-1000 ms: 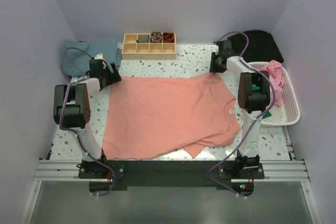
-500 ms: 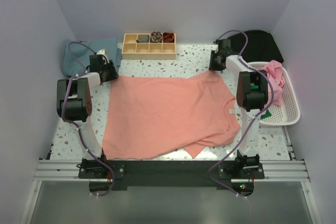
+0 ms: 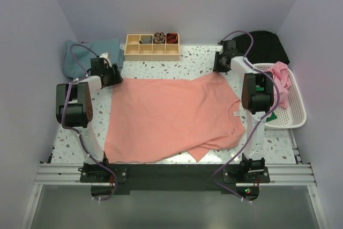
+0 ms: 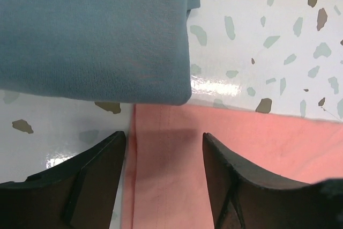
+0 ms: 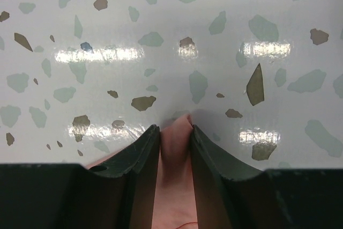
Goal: Fold and stack the t-shirts
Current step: Grap the side of the flattened tshirt furthest away from the robot with both arms
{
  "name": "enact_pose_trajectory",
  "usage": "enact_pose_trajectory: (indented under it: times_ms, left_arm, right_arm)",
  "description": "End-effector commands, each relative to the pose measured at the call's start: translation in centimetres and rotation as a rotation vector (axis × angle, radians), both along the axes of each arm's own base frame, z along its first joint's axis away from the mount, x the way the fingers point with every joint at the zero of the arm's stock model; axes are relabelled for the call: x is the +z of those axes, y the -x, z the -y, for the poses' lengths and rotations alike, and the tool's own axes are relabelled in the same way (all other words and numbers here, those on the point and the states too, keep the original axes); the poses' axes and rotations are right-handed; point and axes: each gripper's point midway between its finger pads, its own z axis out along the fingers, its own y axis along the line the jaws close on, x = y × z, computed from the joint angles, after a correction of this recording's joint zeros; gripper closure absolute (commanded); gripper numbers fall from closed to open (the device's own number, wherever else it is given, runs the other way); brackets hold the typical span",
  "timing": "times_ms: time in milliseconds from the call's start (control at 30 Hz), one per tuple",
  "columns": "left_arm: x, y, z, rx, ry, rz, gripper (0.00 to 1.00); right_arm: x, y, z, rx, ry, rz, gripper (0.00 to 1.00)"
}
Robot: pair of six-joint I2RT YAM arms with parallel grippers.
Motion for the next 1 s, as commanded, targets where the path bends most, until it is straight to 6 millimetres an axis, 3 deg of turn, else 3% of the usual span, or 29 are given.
enact_pose_trajectory:
  times_ms: [0, 67, 167, 200, 300, 367, 400, 433, 600, 667, 733, 767, 833, 867, 900, 967]
  left_arm:
    - [-2.6, 2.7, 0.4, -0.038, 0.012, -0.133, 0.41]
    - [-3.2, 2.6, 0.5, -0.043, 0.015, -0.144, 0.46]
    - [-3.7, 2.2, 0.7, -0.051, 0.028, -0.143, 0.63]
    - [-3.6, 1.9, 0.8, -0.054, 0.036, -0.136, 0.73]
    - [-3.5, 1.4, 1.1, -0.06, 0.055, -0.119, 0.88]
    - [-3.2, 1.0, 1.2, -0.063, 0.066, -0.109, 0.94]
    - [-2.9, 0.7, 1.4, -0.069, 0.074, -0.1, 0.99]
    - [-2.6, 0.5, 1.4, -0.069, 0.077, -0.09, 1.0]
    - [-0.2, -0.2, 1.3, -0.054, 0.077, -0.031, 1.0]
    - [1.4, -0.5, 1.1, -0.04, 0.07, 0.0, 1.0]
    - [3.3, -0.6, 1.2, -0.033, 0.074, 0.038, 1.0]
    - [3.9, -0.6, 1.2, -0.03, 0.075, 0.056, 1.0]
    - [5.9, -0.3, 1.3, -0.016, 0.085, 0.103, 1.0]
    - [6.5, -0.4, 1.3, -0.011, 0.086, 0.133, 1.0]
    - [7.8, -0.2, 1.3, -0.01, 0.086, 0.163, 1.0]
    - [8.3, 0.3, 1.4, 0.002, 0.095, 0.184, 1.0]
  right_arm:
    - [0.7, 0.2, 0.4, -0.002, 0.005, 0.006, 0.66]
    - [0.7, 0.1, 0.5, -0.003, 0.007, 0.008, 0.66]
    - [0.8, -0.1, 0.7, -0.005, 0.003, 0.012, 0.68]
    - [0.9, -0.2, 0.7, -0.005, -0.005, 0.017, 0.68]
    - [1.1, -0.5, 0.6, -0.001, -0.021, 0.03, 0.76]
    - [1.5, -0.8, 0.6, 0.002, -0.025, 0.04, 0.86]
    - [1.7, -0.9, 0.6, 0.005, -0.026, 0.045, 0.96]
    - [2.5, -1.1, 0.7, 0.001, -0.027, 0.06, 1.0]
    - [5.7, -0.7, 0.9, -0.004, -0.027, 0.151, 1.0]
    - [8.7, -0.6, 1.0, 0.0, -0.024, 0.21, 1.0]
    - [10.0, 0.0, 1.2, 0.003, -0.017, 0.229, 1.0]
    - [11.9, 0.3, 1.4, -0.003, -0.011, 0.264, 1.0]
    - [12.8, 1.1, 1.3, 0.003, -0.009, 0.278, 1.0]
    - [14.4, 1.5, 1.5, 0.002, -0.008, 0.301, 1.0]
    - [14.4, 2.0, 1.5, 0.001, -0.009, 0.294, 1.0]
    - [15.3, 3.1, 1.5, 0.003, -0.011, 0.298, 1.0]
